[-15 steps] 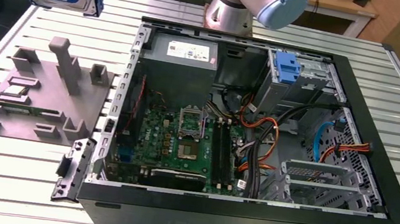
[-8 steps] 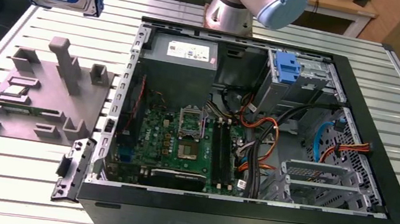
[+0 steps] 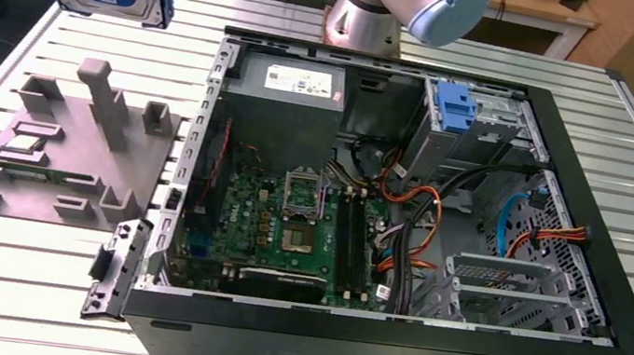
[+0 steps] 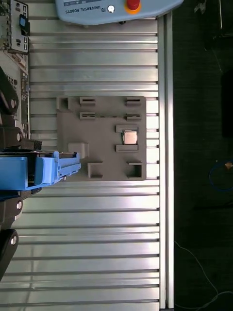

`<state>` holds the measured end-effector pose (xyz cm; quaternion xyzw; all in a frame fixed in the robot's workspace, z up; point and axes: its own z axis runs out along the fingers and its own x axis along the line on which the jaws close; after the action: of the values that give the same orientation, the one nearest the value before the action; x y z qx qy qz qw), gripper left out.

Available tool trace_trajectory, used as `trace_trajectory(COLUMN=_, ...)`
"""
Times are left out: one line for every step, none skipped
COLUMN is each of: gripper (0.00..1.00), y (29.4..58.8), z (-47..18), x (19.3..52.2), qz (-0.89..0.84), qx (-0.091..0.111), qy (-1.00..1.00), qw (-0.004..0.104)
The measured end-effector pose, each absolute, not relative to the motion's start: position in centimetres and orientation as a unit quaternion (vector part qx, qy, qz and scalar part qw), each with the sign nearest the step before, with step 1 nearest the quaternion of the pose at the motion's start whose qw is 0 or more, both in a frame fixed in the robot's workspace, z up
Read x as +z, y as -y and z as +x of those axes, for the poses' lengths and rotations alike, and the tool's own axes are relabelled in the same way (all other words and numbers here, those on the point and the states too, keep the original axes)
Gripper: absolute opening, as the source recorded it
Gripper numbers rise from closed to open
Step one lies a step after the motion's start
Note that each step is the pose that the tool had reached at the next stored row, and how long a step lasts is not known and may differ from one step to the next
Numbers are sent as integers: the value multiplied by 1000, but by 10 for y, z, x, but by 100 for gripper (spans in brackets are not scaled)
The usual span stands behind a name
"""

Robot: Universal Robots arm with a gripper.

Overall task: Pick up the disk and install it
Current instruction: 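Pick up the disk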

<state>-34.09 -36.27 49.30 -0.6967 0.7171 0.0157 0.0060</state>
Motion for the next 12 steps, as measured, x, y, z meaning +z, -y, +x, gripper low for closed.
trace_trajectory(gripper=36, y=363, z=-340, x=493, qz=-697, qx=16, qy=-717, qw=6)
trace_trajectory(gripper=36, y=363, z=-340, x=493, qz=-697, qx=16, qy=-717, qw=6)
trace_trajectory(gripper=36, y=363, z=-340, x=493, qz=-697, qx=16, qy=-717, qw=6)
trace_trajectory(gripper=36, y=363, z=-340, x=493, qz=-697, qx=16, qy=-717, qw=6)
trace_trajectory(gripper=36, y=363, z=-340, x=493, qz=-697, qx=16, qy=-717, qw=6)
trace_trajectory(gripper=36, y=363, z=-340, x=493, qz=-697, qx=16, qy=-717, qw=6)
trace_trajectory(gripper=36, y=363, z=-340, x=493, qz=-697, qx=16, qy=-717, qw=6)
trace_trajectory(gripper=36, y=364, z=-340, x=493, qz=-697, qx=16, qy=-717, qw=6)
trace_trajectory(gripper=36, y=364, z=-340, x=493, qz=-697, qx=16, qy=-717, qw=6)
trace_trajectory(gripper=36, y=365, z=-340, x=493, qz=-697, qx=16, qy=-717, qw=6)
trace_trajectory(gripper=36, y=367, z=-340, x=493, qz=-697, qx=16, qy=-717, qw=6)
trace_trajectory(gripper=36, y=368, z=-340, x=493, qz=-697, qx=16, qy=-717, qw=6)
